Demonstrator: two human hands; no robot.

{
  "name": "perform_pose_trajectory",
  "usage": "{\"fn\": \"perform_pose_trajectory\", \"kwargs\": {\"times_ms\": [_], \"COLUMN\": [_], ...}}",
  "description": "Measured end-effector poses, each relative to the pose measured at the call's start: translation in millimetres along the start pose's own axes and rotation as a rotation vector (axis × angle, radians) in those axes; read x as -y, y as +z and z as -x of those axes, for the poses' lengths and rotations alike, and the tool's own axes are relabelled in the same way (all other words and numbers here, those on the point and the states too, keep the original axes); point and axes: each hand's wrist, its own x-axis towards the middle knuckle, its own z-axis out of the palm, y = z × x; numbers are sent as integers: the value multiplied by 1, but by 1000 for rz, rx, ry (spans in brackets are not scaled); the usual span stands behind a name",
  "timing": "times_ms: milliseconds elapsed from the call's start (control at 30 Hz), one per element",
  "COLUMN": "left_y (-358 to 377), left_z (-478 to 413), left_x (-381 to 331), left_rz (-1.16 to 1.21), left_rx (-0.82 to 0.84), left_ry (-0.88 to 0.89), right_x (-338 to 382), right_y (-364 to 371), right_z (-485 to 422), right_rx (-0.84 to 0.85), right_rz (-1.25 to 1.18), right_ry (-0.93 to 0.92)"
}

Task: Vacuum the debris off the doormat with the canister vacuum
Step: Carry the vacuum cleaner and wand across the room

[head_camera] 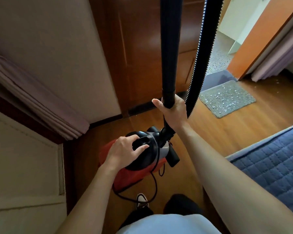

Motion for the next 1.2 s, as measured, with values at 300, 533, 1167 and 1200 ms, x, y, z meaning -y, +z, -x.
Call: {"fn": "perform_pose_trajectory", "kwargs": {"times_ms": [300,533,1167,1200], "left_y": [12,52,185,192], "left_z": [-102,-204,-481,-493], "left_x": [-6,-50,-267,-278], "left_rz": [44,55,14,9], "left_rx": [81,135,348,366], "left_ry": [118,264,567,588], "right_x": [-26,-72,-176,-181], "right_y": [-35,-100,-365,-376], "right_z": [-67,-132,-293,-298], "right_rx": [-175,-349,-753,-778], "right_rz": [-44,26,53,64], "right_ry": [-40,12,73,82]}}
